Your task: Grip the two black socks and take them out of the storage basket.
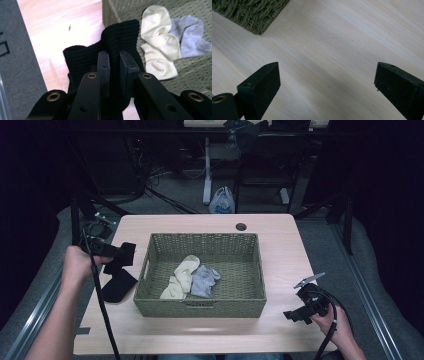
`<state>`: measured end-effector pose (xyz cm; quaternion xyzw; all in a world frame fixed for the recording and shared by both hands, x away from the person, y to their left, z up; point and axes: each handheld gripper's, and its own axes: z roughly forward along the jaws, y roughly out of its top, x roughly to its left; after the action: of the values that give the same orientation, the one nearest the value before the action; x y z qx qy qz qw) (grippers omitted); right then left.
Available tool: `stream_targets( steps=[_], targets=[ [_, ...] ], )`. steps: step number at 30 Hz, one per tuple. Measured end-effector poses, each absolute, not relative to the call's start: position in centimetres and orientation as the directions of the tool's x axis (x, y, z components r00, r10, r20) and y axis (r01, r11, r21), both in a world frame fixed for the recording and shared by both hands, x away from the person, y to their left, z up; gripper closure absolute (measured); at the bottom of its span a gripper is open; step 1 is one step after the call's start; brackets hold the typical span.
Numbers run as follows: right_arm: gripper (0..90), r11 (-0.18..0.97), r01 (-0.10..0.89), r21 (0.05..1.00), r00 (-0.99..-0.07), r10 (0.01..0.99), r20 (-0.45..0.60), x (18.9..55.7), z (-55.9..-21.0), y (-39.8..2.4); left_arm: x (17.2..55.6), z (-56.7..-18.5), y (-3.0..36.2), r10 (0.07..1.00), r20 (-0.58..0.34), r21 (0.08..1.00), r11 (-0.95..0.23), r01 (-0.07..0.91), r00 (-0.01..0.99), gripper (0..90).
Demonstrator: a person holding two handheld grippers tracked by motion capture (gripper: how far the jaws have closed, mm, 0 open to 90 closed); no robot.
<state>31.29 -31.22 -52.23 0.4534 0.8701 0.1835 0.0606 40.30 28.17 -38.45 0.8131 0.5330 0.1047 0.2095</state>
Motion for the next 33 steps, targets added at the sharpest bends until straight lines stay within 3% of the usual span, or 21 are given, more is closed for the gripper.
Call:
stream_targets(
  steps=[26, 30, 33],
  targets=[
    [6.0, 0.519, 0.769, 0.374, -0.579, 0.813, 0.063, 31.3, -52.3, -31.2, 40.2, -48.1, 31.6, 0.957, -0.131, 0.344, -0.2, 0.917, 0.258, 80.2],
    [6.0, 0.514, 0.77, 0.378, -0.576, 0.815, 0.064, 31.3, -52.3, -31.2, 40.3, -49.7, 32.0, 0.963, -0.153, 0.33, -0.163, 0.93, 0.223, 78.0],
    [6.0, 0.514, 0.77, 0.378, -0.576, 0.815, 0.064, 31.3, -52.3, -31.2, 40.2, -50.2, 32.3, 0.963, -0.172, 0.33, -0.144, 0.933, 0.209, 70.3]
  ],
)
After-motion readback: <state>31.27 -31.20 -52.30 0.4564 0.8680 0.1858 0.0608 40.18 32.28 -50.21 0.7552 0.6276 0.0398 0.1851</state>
